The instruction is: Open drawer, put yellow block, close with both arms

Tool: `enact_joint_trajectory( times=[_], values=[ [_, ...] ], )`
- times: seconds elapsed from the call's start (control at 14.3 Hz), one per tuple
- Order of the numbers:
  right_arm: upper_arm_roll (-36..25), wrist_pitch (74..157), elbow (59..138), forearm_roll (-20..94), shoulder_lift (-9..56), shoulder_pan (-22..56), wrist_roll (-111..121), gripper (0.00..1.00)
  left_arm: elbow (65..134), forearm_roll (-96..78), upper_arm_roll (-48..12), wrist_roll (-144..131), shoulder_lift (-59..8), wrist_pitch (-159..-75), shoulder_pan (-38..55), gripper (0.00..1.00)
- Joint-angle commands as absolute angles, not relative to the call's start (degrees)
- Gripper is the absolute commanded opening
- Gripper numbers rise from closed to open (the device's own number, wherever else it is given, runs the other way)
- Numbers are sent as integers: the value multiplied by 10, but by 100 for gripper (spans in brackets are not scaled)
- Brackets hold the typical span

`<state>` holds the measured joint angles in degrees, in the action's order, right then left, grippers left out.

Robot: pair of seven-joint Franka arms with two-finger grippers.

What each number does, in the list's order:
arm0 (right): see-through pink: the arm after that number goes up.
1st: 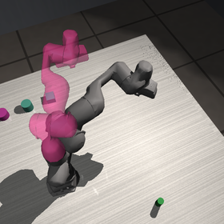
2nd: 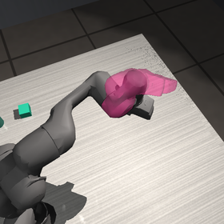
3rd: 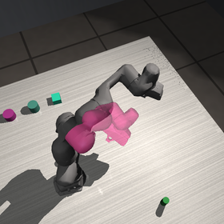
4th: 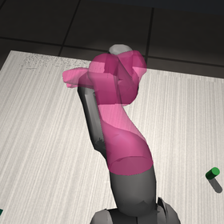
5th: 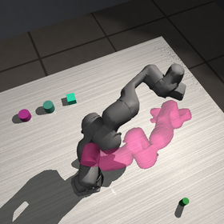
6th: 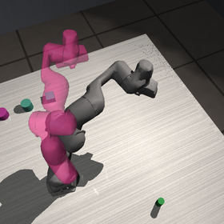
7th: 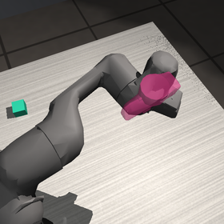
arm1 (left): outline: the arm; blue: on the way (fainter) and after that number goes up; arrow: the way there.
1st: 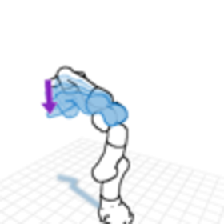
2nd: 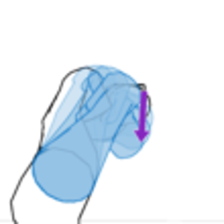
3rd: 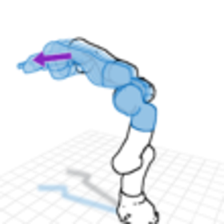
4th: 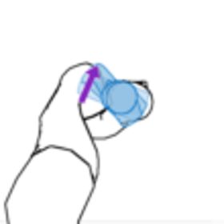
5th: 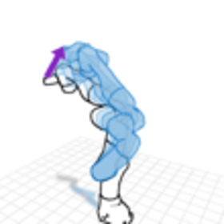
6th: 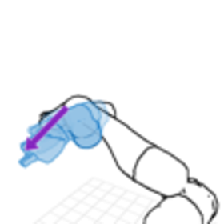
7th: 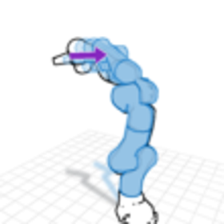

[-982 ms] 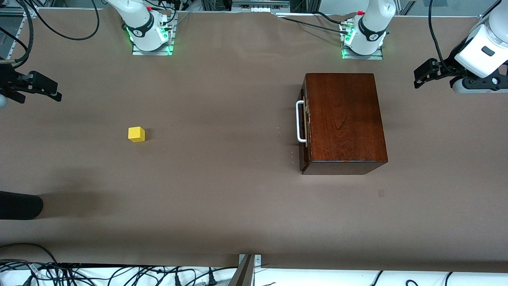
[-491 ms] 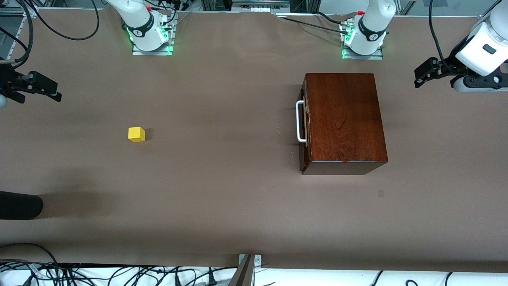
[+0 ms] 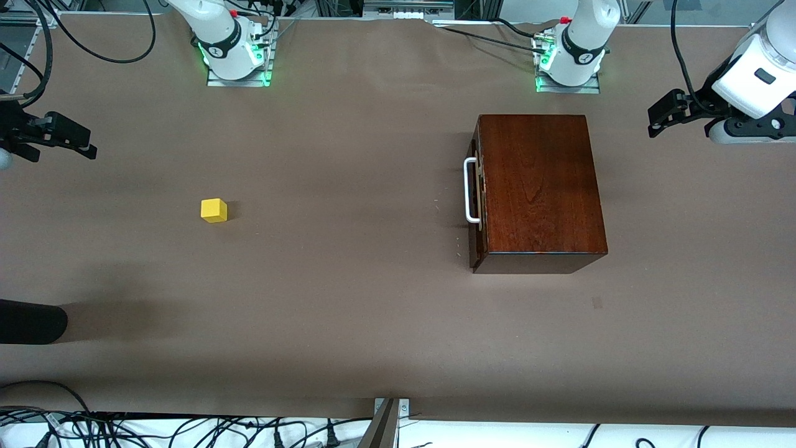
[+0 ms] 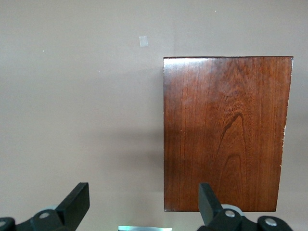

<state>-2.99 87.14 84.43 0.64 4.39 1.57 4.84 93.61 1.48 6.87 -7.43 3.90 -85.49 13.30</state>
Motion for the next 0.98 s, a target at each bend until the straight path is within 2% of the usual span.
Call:
enact_joint_trajectory(
  times=[0.0,0.77,0.91],
  values=[
    [-31,864,837,8,49,13,47,100,930,24,63,-76,40,-844,128,100],
    [-32,861,851,8,74,13,46,100,924,27,59,-76,25,-845,129,100],
    [-31,862,851,8,83,15,45,100,924,26,7,-77,25,-845,80,100]
  ],
)
